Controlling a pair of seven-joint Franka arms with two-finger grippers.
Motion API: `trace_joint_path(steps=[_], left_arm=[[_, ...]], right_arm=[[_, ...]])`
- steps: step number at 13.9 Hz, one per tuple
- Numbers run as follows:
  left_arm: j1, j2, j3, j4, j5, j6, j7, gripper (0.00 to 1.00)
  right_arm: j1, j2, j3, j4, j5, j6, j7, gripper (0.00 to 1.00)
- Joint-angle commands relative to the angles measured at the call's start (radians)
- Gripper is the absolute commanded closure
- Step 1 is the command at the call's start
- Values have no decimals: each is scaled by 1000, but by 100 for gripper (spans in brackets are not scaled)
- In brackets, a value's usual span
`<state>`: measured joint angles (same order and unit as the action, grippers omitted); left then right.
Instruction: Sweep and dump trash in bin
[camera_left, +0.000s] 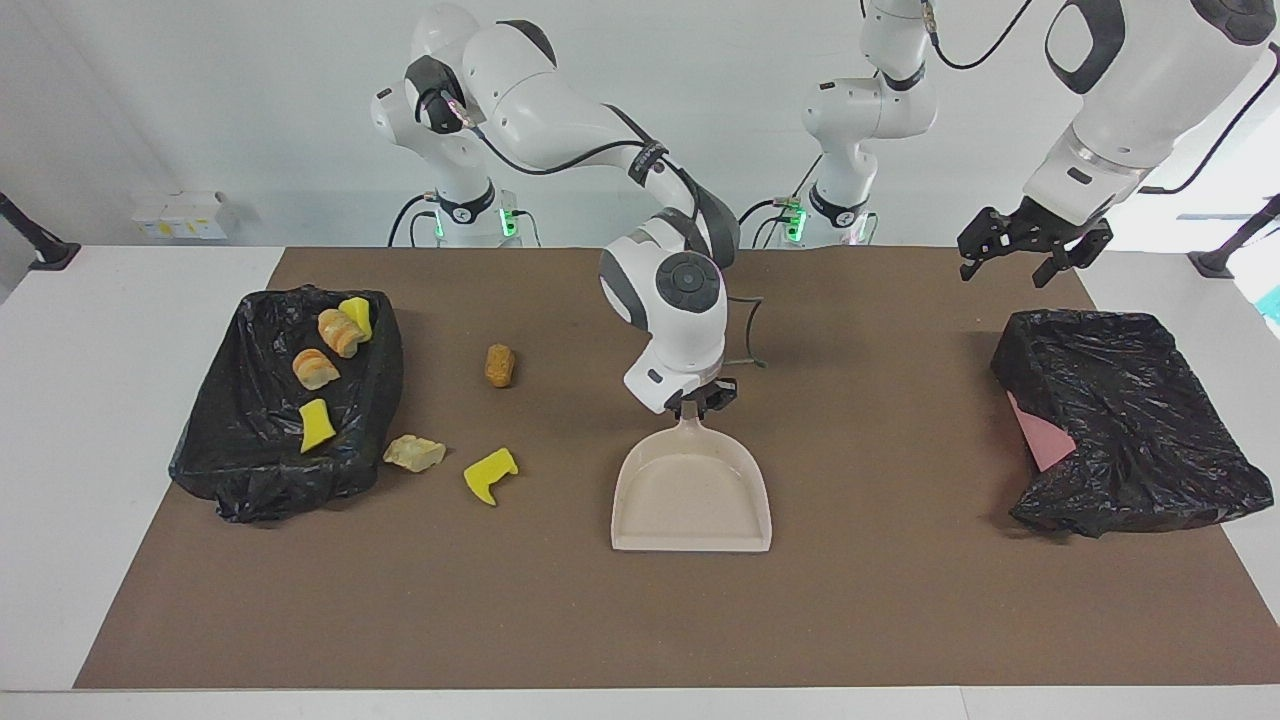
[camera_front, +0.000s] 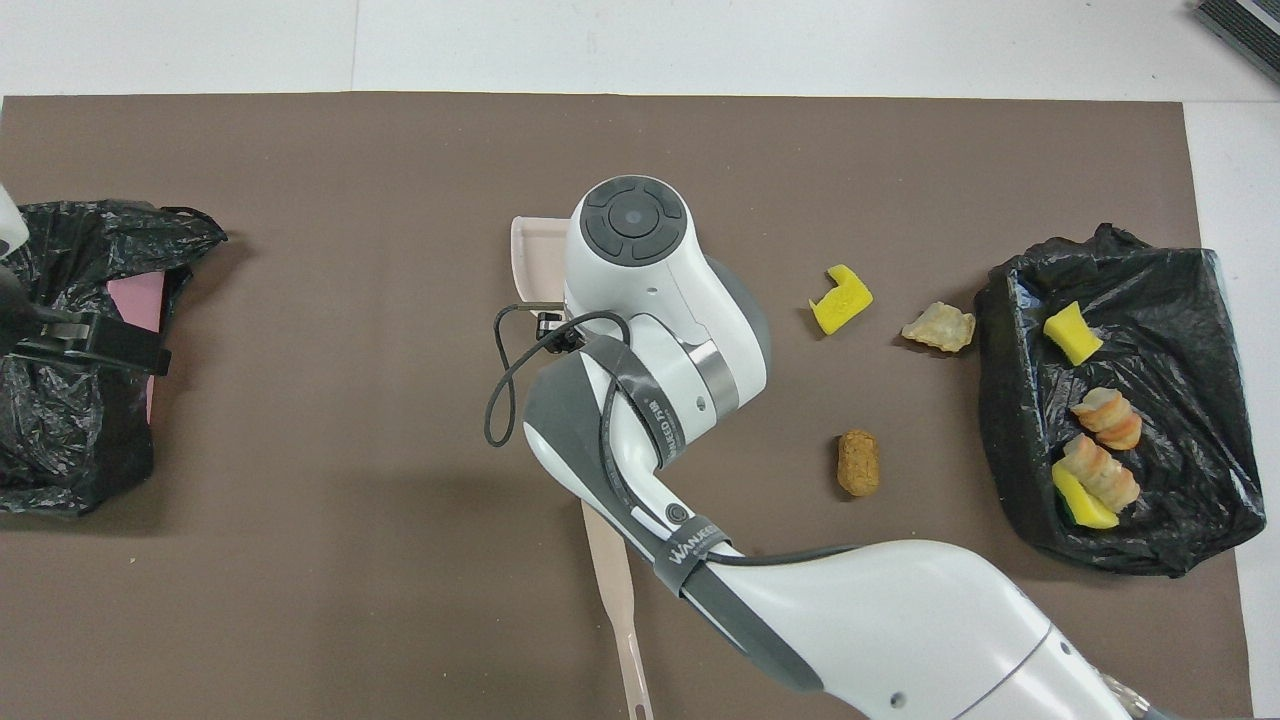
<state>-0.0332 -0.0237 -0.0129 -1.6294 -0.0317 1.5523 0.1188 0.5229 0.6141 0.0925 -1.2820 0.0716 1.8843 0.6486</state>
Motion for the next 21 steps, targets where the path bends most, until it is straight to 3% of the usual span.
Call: trace_joint_path(steps=[1,4,6,7,8,12,15,21], left_arm=[[-11,-25,5,-27,10,-3,4,0],[-14,-22,4,-27,10,8,1,0],[-53,-10,4,-27,10,20,-4,0],[-65,-7,4,-39,10,38,-4,0],[-83,-5,4,-59,10,69,-5,0],[-177,2,4,-147,9,213,-7,0],[-250,79,4,-149,7,304,-13,0],[-424,211,7,-141,38,428,-186,0]], right_arm=[[-7,-170,3,-178,30,4,-4,42],[0,-369,3,-380,33,-11,-61,42],[12,-475,3,-475,33,-91,-137,38],[29,-522,3,-525,33,-97,-126,7],[45,-563,4,-581,34,-99,-129,0],[101,-681,4,-770,57,-55,-127,0],[135,-770,4,-923,119,65,-127,0],[212,-752,4,-1034,120,202,-118,0]])
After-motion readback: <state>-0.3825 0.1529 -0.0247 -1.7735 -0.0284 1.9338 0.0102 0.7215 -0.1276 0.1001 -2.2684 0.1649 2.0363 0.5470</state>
